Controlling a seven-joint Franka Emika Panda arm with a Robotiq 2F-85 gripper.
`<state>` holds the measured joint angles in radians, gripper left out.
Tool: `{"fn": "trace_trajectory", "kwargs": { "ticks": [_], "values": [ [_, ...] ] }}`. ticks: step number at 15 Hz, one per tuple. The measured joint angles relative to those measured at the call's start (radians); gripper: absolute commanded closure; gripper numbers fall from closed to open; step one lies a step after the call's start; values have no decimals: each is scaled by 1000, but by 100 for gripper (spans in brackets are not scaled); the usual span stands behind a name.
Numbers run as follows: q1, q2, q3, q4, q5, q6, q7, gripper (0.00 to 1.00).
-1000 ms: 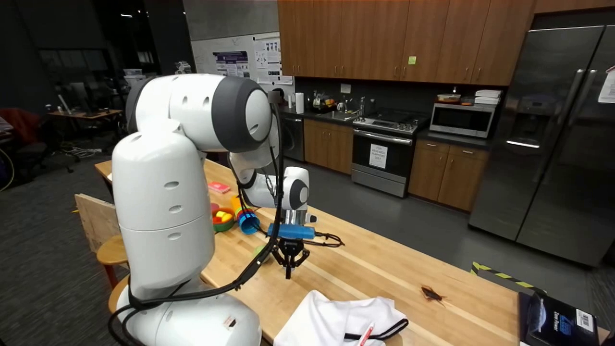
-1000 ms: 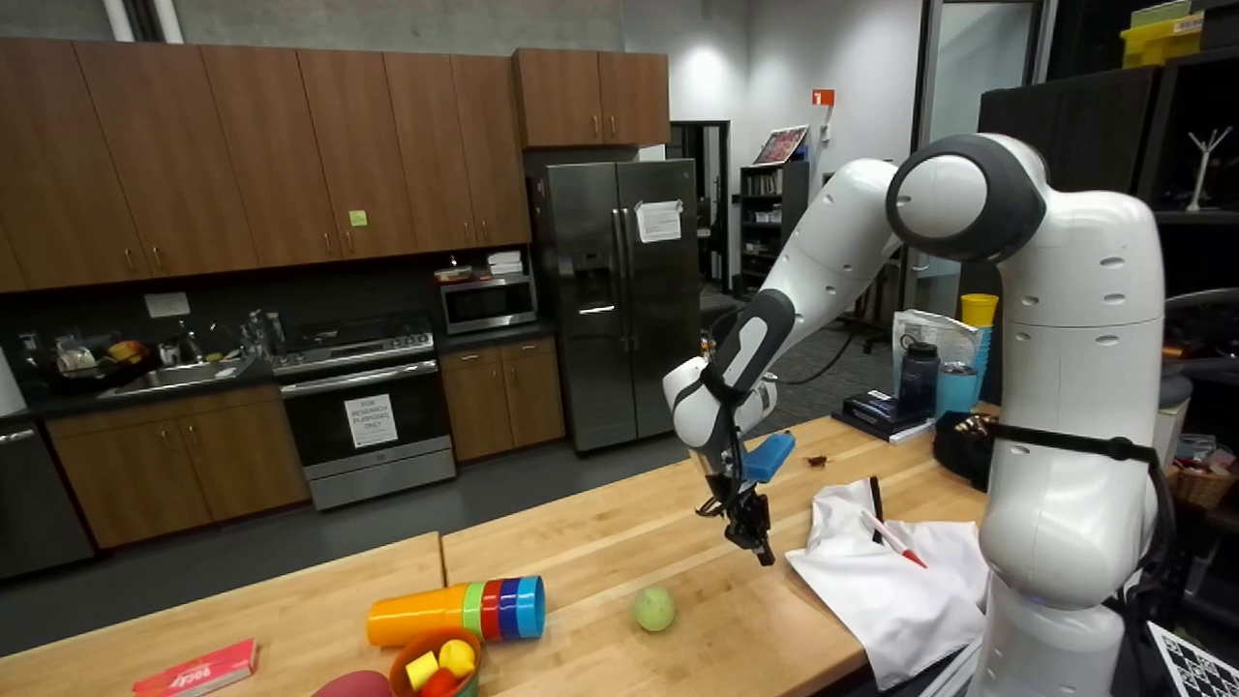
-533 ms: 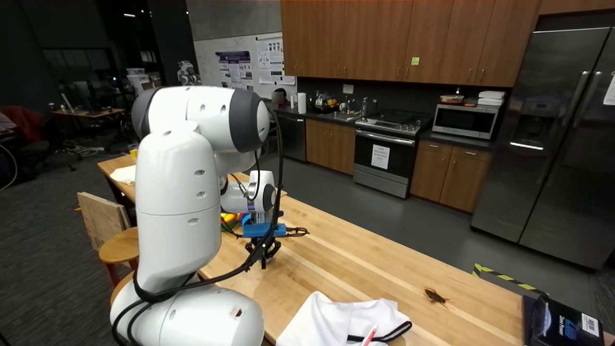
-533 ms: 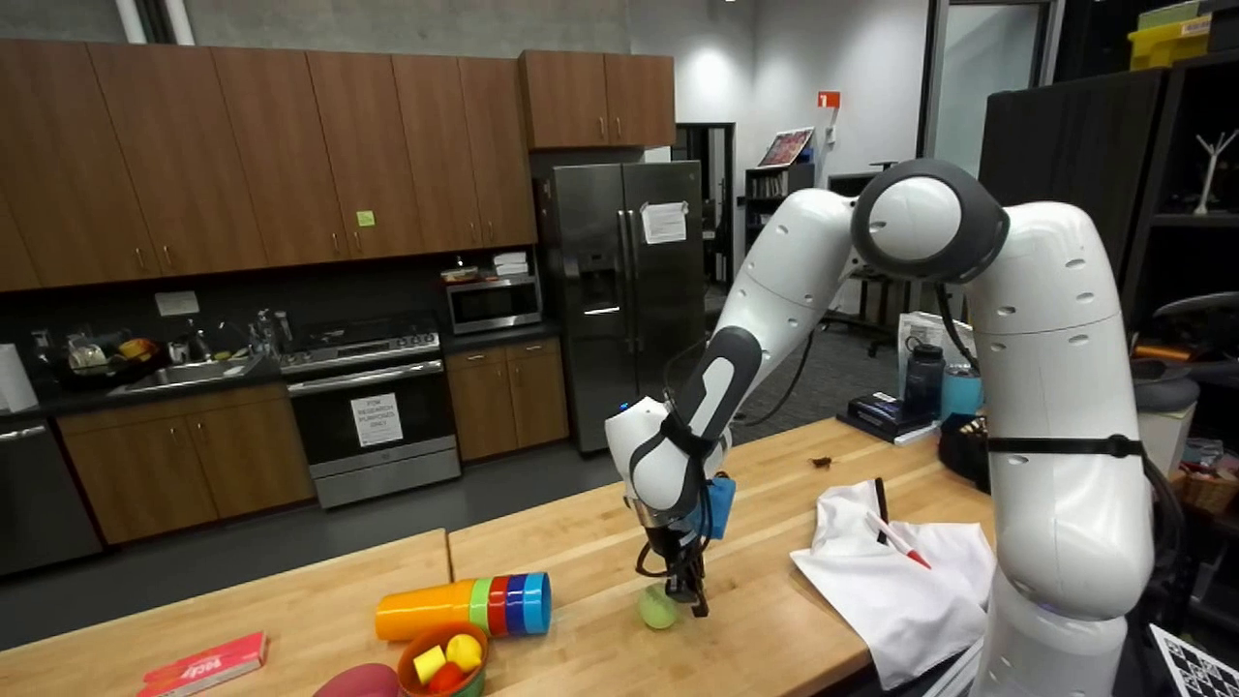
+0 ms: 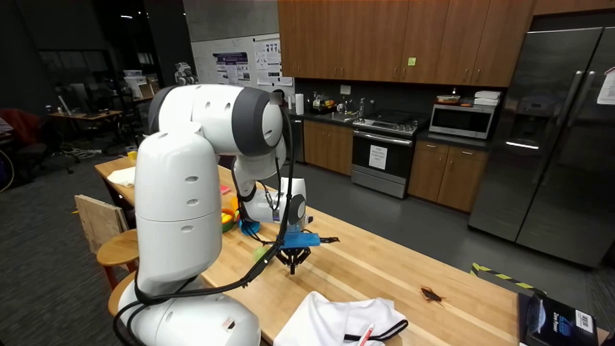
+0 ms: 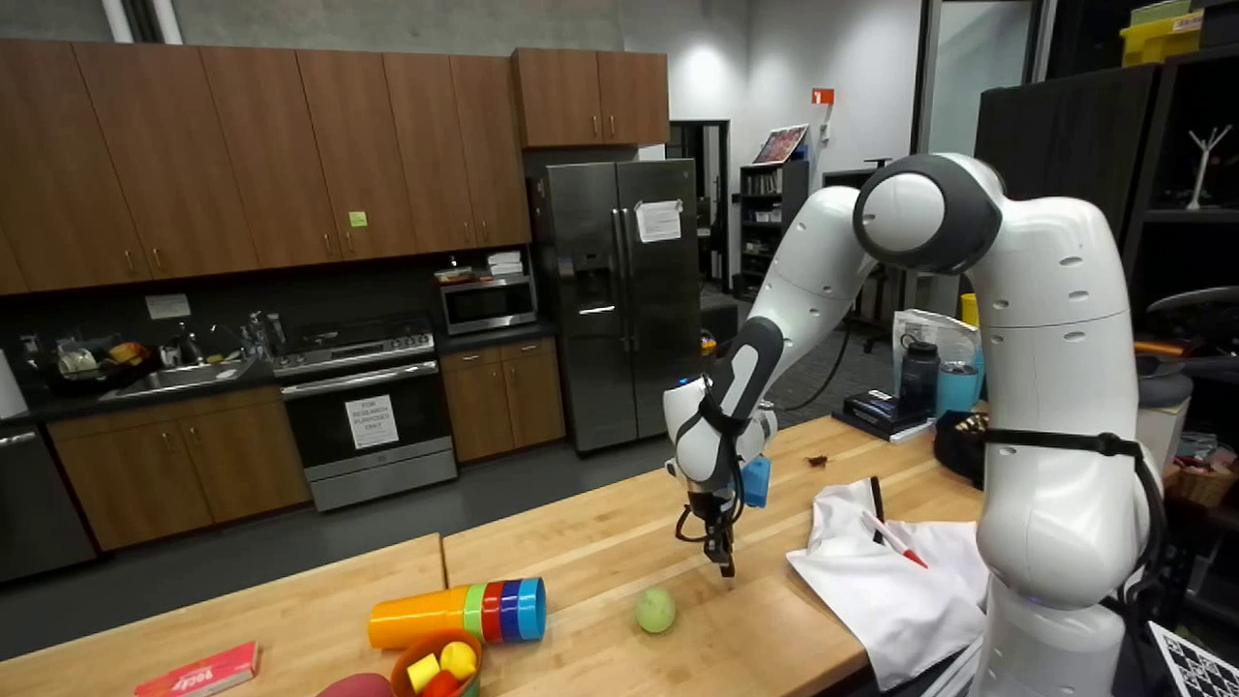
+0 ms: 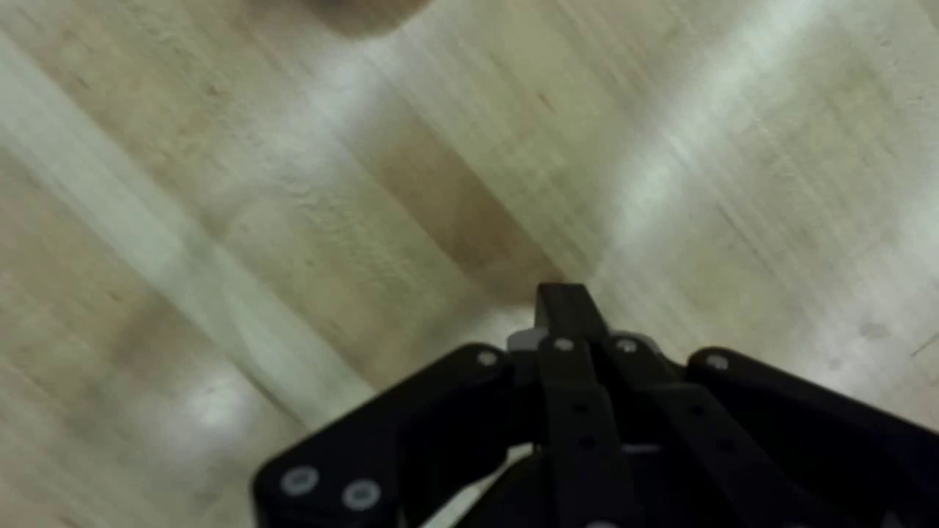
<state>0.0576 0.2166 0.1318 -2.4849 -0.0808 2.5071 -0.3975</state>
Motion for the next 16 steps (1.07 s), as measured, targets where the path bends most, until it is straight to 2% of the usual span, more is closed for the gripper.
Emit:
{"fn": "trace_trajectory", "kwargs": {
  "ticks": [2,3,4,8,13,14,16],
  "values": [
    [-32,-14,-15,-18,3,63,-20,100],
    [-46,-21,-22,-29,4,86,-29,74],
    [-54,-29,-25,-39,4,99,-31,98],
    [-57,-45,-36,-50,1,94,-30,75],
    [-56,-46,-36,-52,1,94,-30,74],
    [-56,-46,-36,-52,1,94,-30,49],
    [-55,-47,-36,-52,2,94,-30,44]
  ]
}}
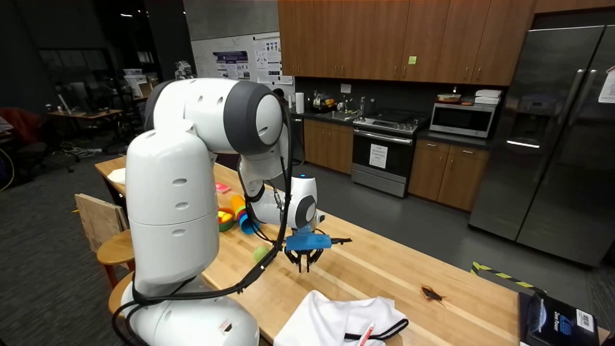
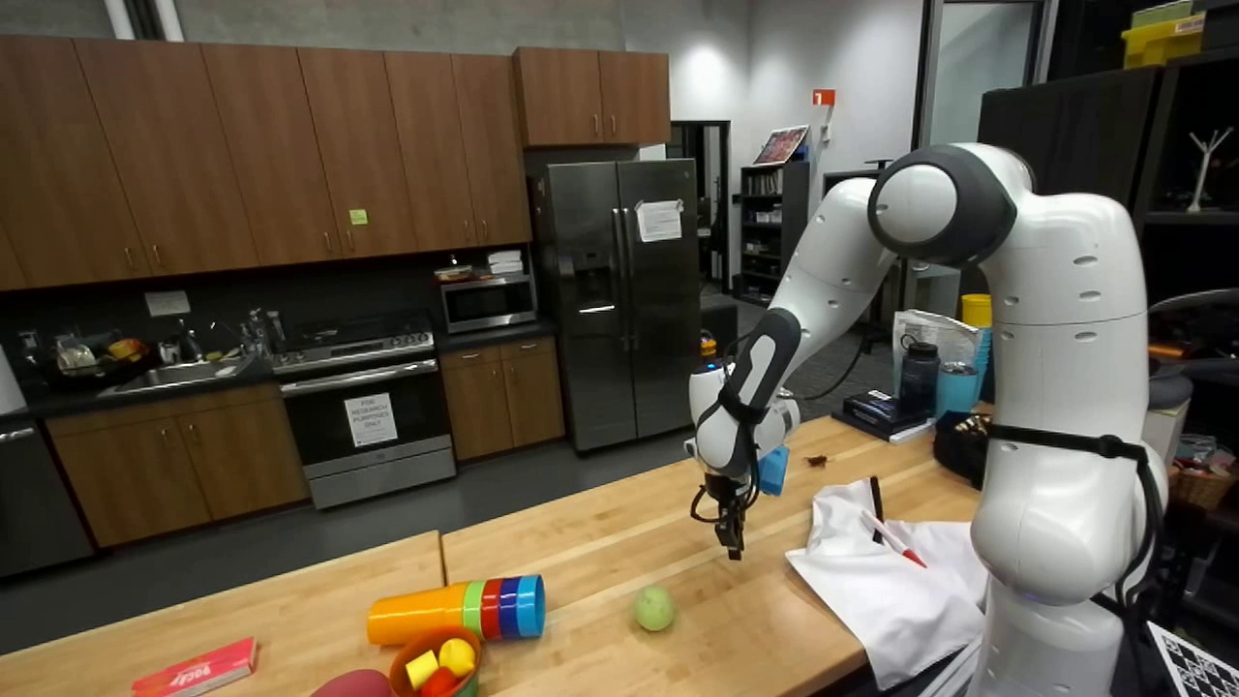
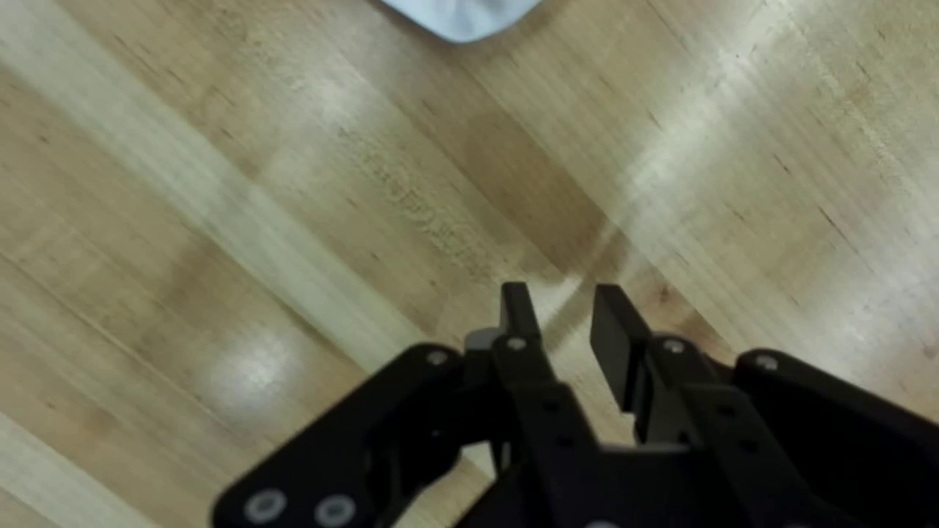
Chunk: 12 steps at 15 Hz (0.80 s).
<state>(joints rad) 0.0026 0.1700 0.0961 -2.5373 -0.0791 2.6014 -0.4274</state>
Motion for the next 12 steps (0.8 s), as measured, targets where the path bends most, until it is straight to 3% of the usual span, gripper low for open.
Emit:
{"fn": "trace_trajectory", "kwargs": {
  "ticks": [6,12],
  "values": [
    [-10,17,-1,-11,92,43,8,4],
    [-27,22,-4,-23,247,25,139,0]
  ]
}}
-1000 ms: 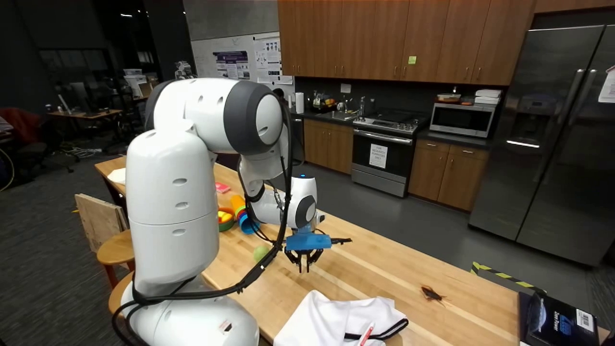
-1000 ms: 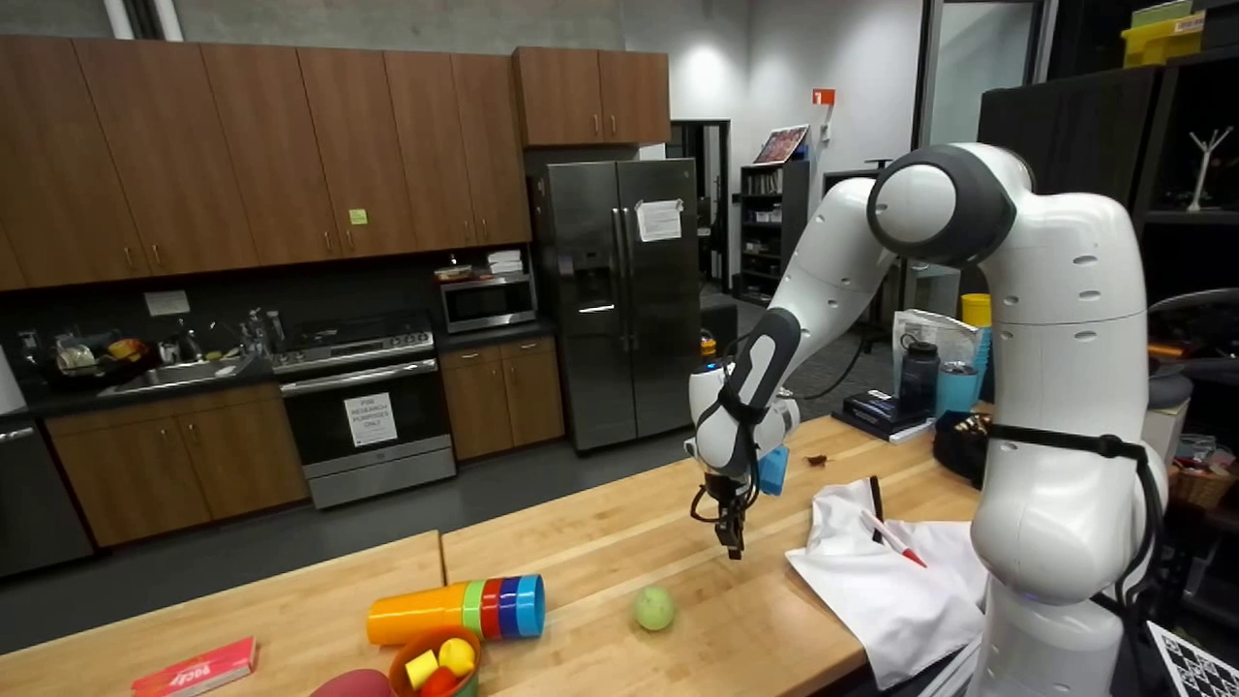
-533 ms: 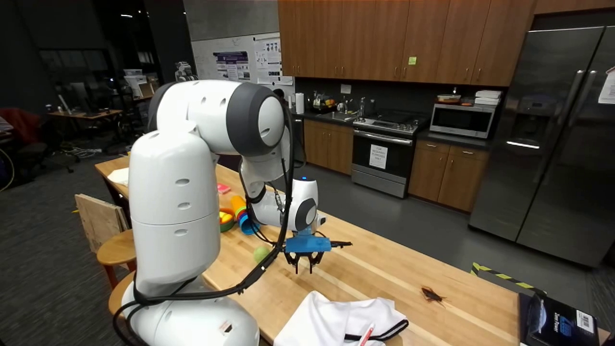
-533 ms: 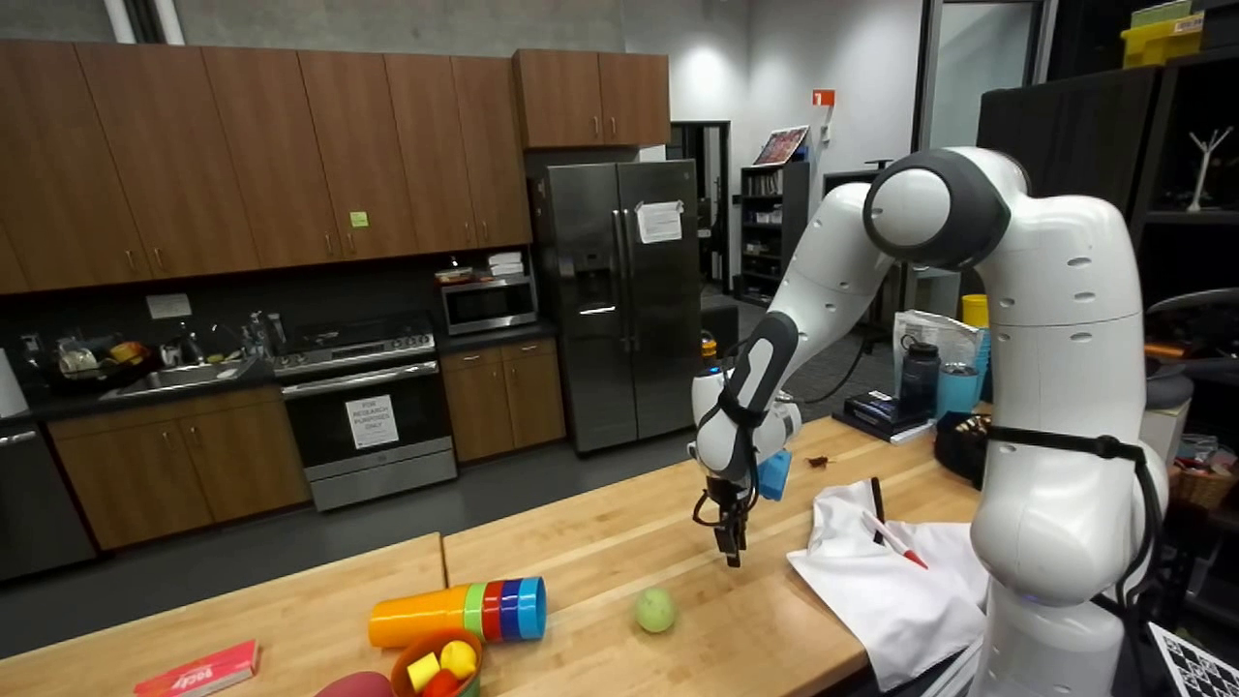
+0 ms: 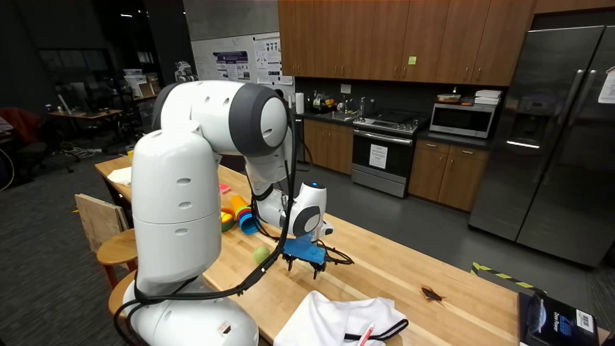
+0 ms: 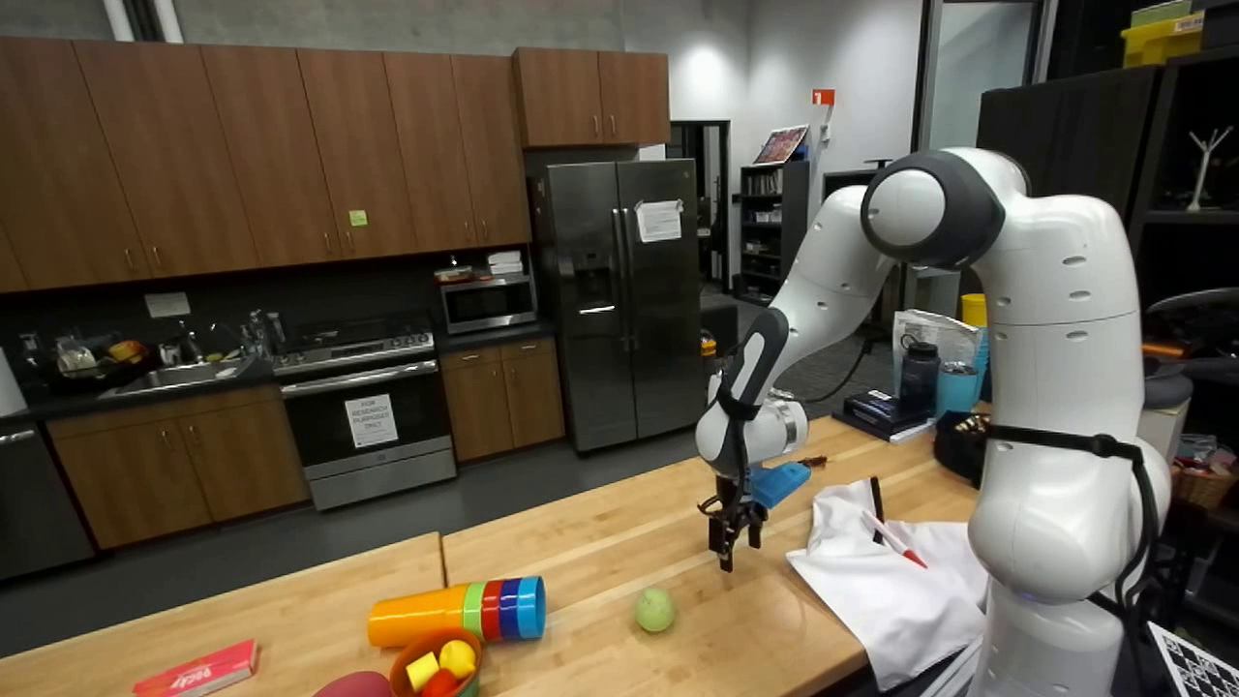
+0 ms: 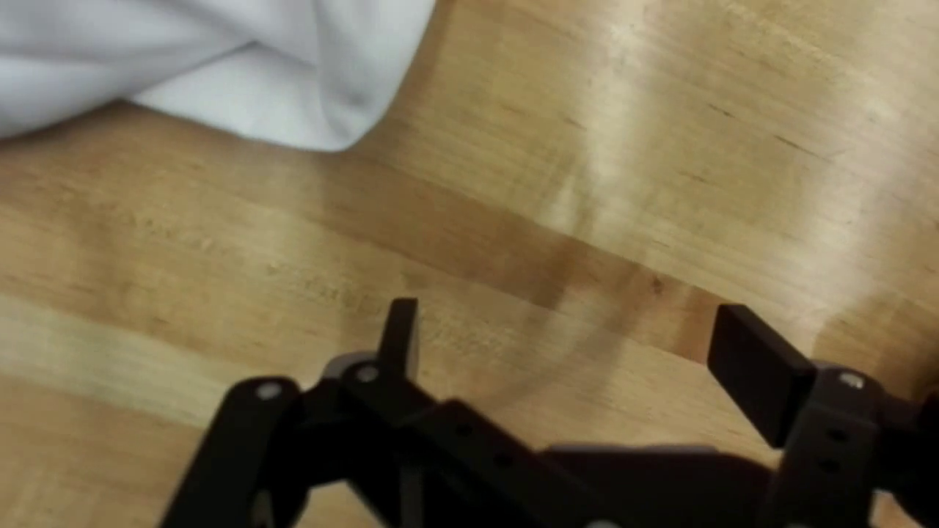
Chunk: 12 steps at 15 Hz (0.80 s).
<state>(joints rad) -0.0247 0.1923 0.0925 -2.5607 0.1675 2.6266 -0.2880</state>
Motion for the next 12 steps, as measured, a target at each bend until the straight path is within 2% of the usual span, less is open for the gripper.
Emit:
{"fn": "trace_trajectory", "kwargs": {
  "ticks": [3,6,12],
  "values": [
    [1,-1,-5,1,33,-58,108,0],
    [-17,-2,24,20,155,-153,-10,0],
    [-18,1,32,24,184,-158,-13,0]
  ]
}}
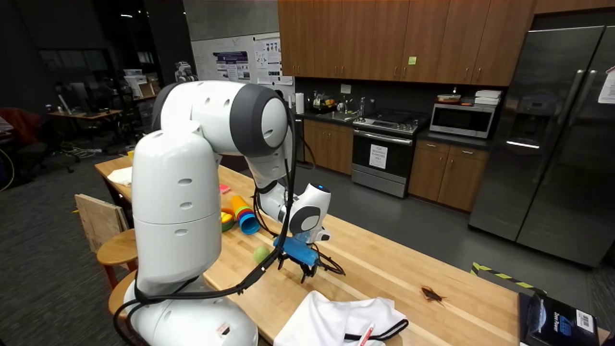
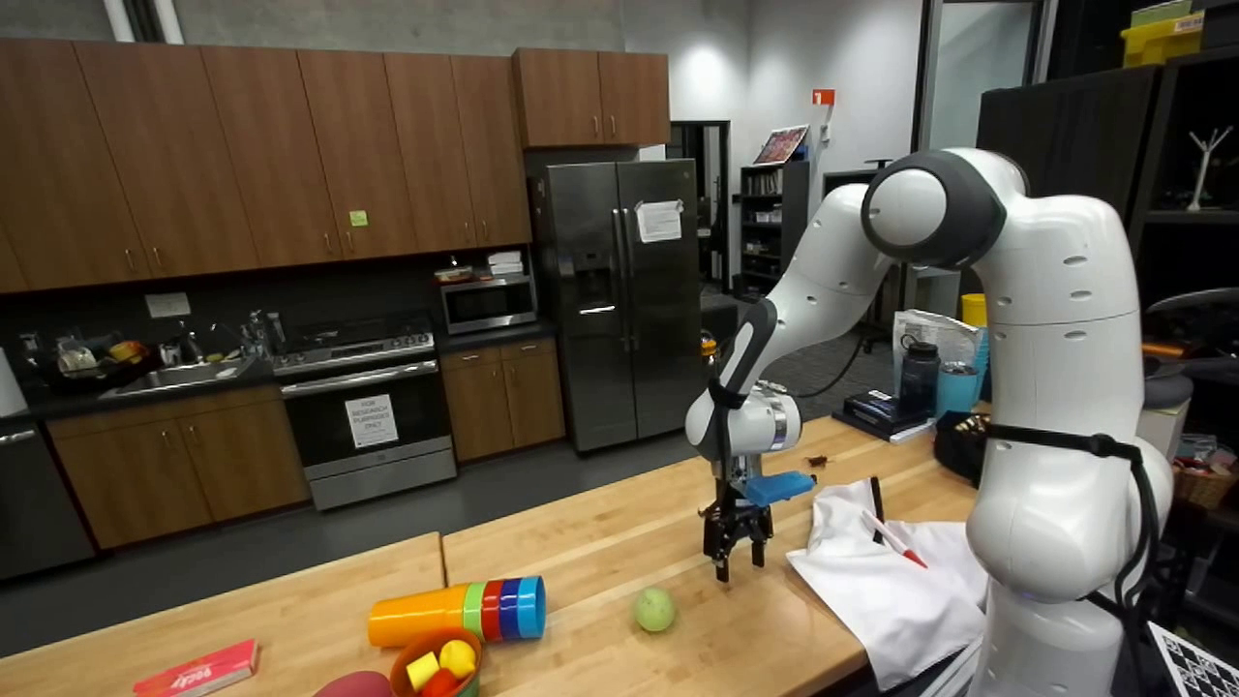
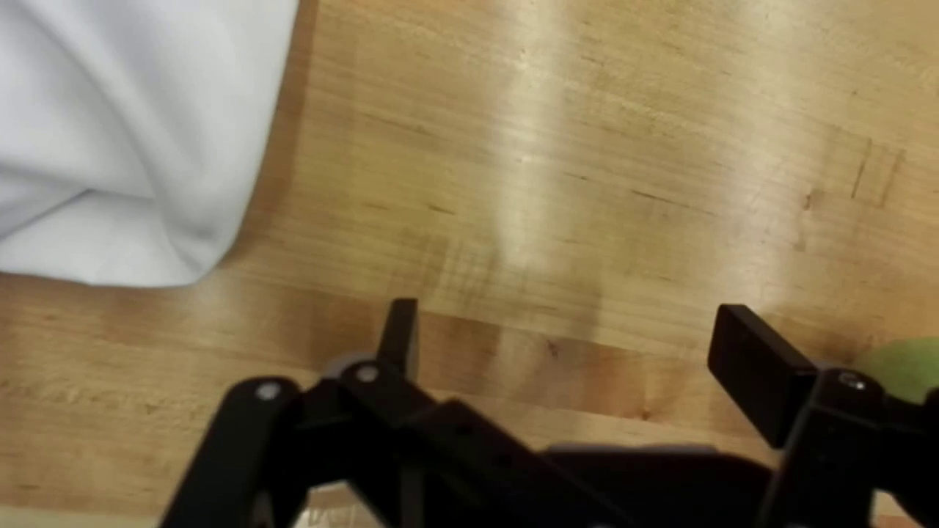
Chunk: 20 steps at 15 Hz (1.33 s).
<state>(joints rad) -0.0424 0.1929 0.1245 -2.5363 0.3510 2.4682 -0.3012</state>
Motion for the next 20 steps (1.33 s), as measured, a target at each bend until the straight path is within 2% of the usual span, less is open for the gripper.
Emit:
{"fn": "trace_trajectory", "kwargs": {
  "ticks": [4,9,10,12,14,18,20],
  "values": [
    [22,2,0,-7,75,55,141,0],
    [67,3,-3,-25,93,170,421,0],
    [78,3,-9,-30,85,187,485,25],
    [107,3,-34,-40,23,192,632,30],
    [123,3,-55,-43,-36,150,730,45],
    [124,2,-66,-31,-60,15,765,78],
    [124,2,-66,-26,-58,5,765,93]
  ]
}}
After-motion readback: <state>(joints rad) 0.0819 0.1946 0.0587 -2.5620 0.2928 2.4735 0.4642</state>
